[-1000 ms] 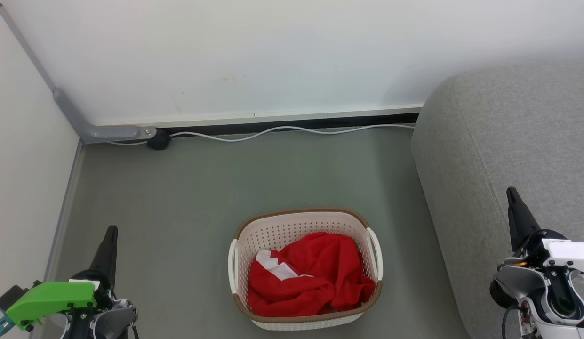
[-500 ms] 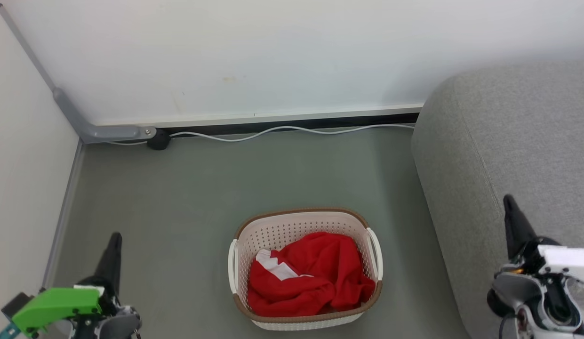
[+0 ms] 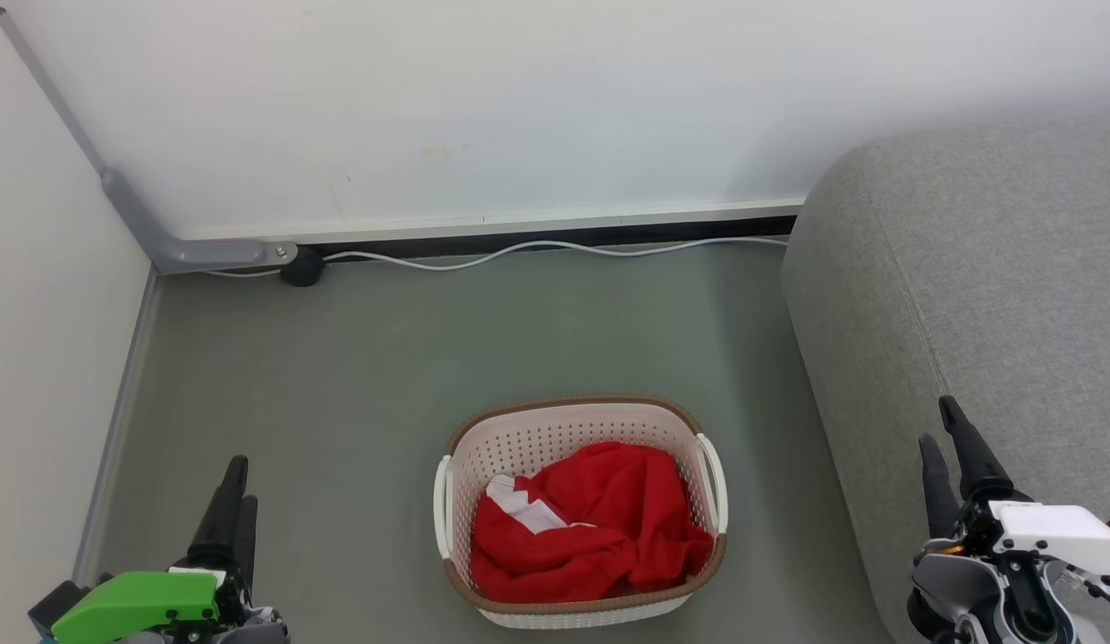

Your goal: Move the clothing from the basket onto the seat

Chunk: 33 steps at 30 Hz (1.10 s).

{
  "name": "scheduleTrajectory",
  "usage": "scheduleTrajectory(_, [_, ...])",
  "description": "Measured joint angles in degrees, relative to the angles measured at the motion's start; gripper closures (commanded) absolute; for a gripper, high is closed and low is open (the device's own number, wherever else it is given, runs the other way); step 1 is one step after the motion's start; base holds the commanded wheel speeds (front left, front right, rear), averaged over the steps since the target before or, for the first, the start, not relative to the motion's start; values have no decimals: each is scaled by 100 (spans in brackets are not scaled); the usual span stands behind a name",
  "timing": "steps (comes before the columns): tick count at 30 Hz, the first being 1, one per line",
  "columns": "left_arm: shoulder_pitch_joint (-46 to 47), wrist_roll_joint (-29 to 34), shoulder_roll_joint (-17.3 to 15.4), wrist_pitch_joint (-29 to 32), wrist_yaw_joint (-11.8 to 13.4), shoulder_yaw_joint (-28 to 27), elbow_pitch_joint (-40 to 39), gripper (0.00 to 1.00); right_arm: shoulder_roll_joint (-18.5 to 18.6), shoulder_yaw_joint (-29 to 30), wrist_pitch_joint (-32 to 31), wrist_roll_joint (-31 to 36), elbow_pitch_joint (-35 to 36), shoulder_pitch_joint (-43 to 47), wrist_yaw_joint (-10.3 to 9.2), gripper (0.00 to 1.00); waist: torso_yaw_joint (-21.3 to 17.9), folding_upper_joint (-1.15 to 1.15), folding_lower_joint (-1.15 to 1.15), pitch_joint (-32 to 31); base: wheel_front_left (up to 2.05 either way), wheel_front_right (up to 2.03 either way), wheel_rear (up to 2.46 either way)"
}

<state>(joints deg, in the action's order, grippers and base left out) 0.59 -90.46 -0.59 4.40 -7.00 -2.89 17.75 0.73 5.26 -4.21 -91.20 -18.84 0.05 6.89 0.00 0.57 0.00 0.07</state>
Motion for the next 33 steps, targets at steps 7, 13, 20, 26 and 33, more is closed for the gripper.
scheduleTrajectory(7, [0, 346, -3, -163, 0, 73, -141, 0, 8, -144, 155, 323, 55, -8, -44, 0, -2, 0, 0, -9, 0, 0, 0])
scheduleTrajectory(13, [1, 742, -24, -267, 10, 120, -270, 0, 47, -223, 253, 786, 151, -48, -103, 0, -7, 0, 0, -16, 0, 0, 0])
scheduleTrajectory(20, [1, 1337, -27, -409, 83, 132, -481, 0, 71, -381, 387, 1327, 269, -80, -249, 0, -7, 0, 0, -21, 0, 0, 0])
scheduleTrajectory(26, [1, 1930, -42, -535, 134, 225, -642, 0, 159, -590, 524, 1978, 361, -109, -347, 0, -6, 0, 0, -21, 0, 0, 0])
scheduleTrajectory(33, [0, 2789, -145, -656, 205, 341, -804, 0, 188, -803, 636, 2619, 461, -118, -456, 0, -5, 0, 0, -19, 0, 0, 0])
